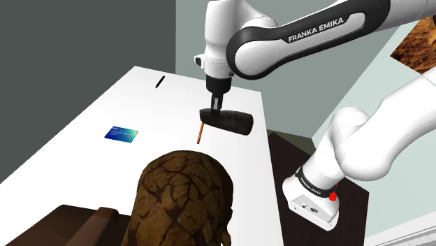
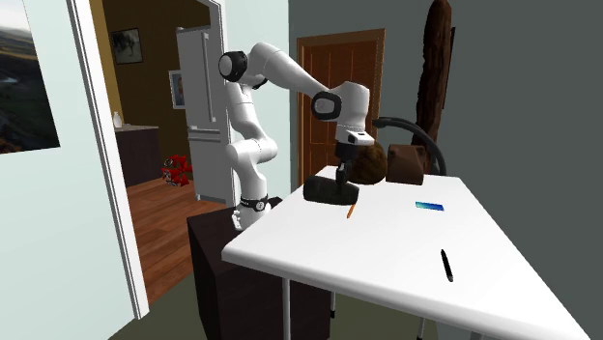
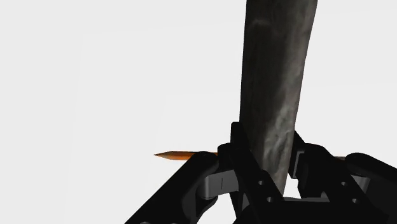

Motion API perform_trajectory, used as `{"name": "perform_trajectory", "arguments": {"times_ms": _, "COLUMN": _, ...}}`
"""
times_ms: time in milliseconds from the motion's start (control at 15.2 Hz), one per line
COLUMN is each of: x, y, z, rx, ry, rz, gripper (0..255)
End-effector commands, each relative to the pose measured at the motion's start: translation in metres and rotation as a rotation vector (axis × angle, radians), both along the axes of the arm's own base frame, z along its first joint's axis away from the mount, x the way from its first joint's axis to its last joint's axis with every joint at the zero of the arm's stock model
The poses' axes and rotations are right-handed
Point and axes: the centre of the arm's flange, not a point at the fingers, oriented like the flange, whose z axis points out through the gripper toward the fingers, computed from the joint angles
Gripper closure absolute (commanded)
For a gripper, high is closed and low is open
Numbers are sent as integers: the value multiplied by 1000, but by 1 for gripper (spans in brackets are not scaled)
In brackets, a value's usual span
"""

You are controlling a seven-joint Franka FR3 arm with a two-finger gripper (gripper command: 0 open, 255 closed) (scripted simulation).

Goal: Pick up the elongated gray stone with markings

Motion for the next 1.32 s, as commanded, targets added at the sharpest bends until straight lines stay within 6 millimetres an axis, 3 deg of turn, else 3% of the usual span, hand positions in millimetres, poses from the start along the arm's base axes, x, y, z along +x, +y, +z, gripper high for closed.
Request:
{"name": "perform_trajectory", "arguments": {"times_ms": 0, "x": 0, "y": 0, "z": 0, "rx": 0, "ry": 0, "rz": 0, "gripper": 255}}
{"name": "perform_trajectory", "arguments": {"times_ms": 330, "x": 0, "y": 0, "z": -1, "rx": 0, "ry": 0, "rz": 0, "gripper": 255}}
{"name": "perform_trajectory", "arguments": {"times_ms": 1254, "x": 0, "y": 0, "z": 73, "rx": 0, "ry": 0, "rz": 0, "gripper": 255}}
